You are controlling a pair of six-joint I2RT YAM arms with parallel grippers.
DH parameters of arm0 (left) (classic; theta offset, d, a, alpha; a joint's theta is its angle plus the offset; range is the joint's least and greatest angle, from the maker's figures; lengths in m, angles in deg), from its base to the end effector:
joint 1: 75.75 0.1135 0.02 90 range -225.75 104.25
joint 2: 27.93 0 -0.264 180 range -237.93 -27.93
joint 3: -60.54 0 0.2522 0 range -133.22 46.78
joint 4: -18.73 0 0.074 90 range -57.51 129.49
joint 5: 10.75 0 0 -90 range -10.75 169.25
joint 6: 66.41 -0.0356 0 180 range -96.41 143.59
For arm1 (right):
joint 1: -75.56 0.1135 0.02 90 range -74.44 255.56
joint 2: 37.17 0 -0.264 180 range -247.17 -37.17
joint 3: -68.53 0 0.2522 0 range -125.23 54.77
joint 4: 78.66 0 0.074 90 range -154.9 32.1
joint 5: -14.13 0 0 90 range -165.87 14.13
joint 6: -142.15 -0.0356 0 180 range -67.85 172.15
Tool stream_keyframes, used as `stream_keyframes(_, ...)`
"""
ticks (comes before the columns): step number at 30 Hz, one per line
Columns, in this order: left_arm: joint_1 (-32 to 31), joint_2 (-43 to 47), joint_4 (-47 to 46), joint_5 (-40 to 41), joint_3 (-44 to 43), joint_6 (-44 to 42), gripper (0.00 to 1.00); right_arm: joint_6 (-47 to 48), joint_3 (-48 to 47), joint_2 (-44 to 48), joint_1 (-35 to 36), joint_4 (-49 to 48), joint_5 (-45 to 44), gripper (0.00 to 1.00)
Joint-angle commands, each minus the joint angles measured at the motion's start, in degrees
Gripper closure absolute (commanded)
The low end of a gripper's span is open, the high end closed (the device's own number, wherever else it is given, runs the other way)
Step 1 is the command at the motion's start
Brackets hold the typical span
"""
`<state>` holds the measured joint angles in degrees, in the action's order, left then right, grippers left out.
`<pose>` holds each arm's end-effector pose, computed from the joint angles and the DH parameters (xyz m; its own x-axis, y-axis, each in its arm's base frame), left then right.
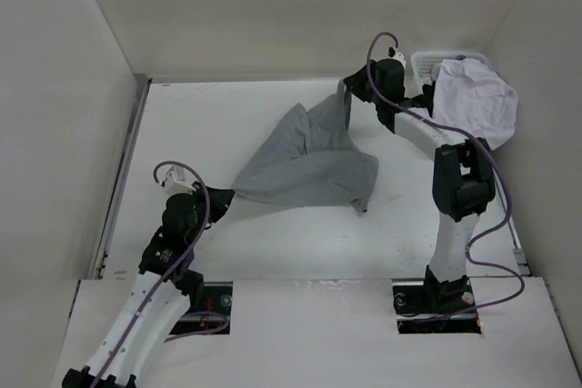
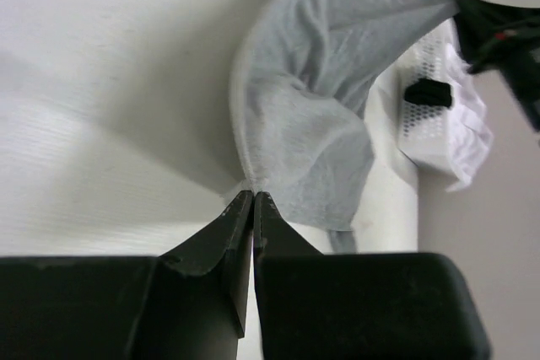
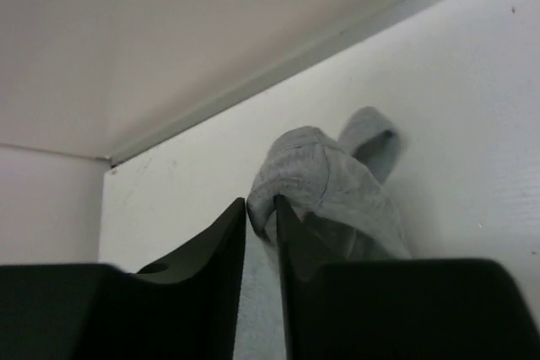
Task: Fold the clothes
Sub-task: Flatten the tank top out
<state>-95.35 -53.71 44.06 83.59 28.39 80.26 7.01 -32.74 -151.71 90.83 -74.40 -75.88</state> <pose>0.1295 -0.0432 0.2207 -0.3913 -0.7450 -0.5402 -0.1090 0.6204 -0.7767 0.4627 0.1263 0.2628 -0.3915 0.6279 -0.6727 0.0203 0.7367 0.6759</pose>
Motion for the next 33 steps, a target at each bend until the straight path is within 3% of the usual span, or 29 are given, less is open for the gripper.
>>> stream_keyframes(1, 4.3, 2.1, 6.9, -4.4, 1.0, -3.2, 0.98, 3.9, -1.1, 4.1, 0.2, -0.6, 0.6, 0.7)
stream_keyframes(4, 8.3, 3.2, 9.9, -4.9, 0.4, -5.9, 0.98, 6.6, 5.0, 9.5, 1.6, -0.3, 0.1, 0.64)
stream_keyframes(7, 9.1, 2.1, 10.1, -2.0, -0.2, -5.3, 0.99, 5.5, 20.6, 18.4, 3.9, -1.6, -2.0, 0.59)
stream_keyframes(8, 9.6, 1.8, 9.6, -1.6, -0.2, -4.8, 0.98, 4.5, 25.1, 20.7, 4.5, -2.6, -3.3, 0.62)
stream_keyframes(12, 10.1, 0.4, 2.5, -3.8, 1.0, -2.1, 0.98, 0.8, 44.8, 32.8, 8.7, -4.9, -8.3, 0.95)
stream_keyframes(14, 9.3, -1.0, 0.7, -4.2, 0.4, -2.5, 0.98, -1.5, 51.1, 38.6, 11.7, -1.3, -10.7, 0.97)
stream_keyframes(16, 7.8, -1.6, -1.0, -4.1, -0.2, -3.3, 0.98, -3.6, 55.3, 44.1, 15.7, 4.6, -15.0, 0.91)
stream_keyframes(19, 5.6, -1.5, -3.0, -3.6, -0.6, -3.8, 0.98, -8.7, 59.5, 52.6, 22.0, 15.0, -23.5, 0.6)
stream_keyframes(21, 4.3, -2.2, -4.8, -3.4, -0.2, -3.8, 0.98, -13.0, 61.0, 56.2, 24.8, 20.7, -26.4, 0.5)
stream_keyframes(24, 2.4, -4.4, -8.0, -3.5, 0.3, -3.3, 0.98, -16.5, 62.1, 57.1, 26.7, 24.3, -26.0, 0.49)
stream_keyframes(33, -2.0, -6.4, -12.8, -3.2, 0.2, -3.5, 0.97, -19.3, 62.8, 50.8, 28.5, 22.4, -23.7, 0.59)
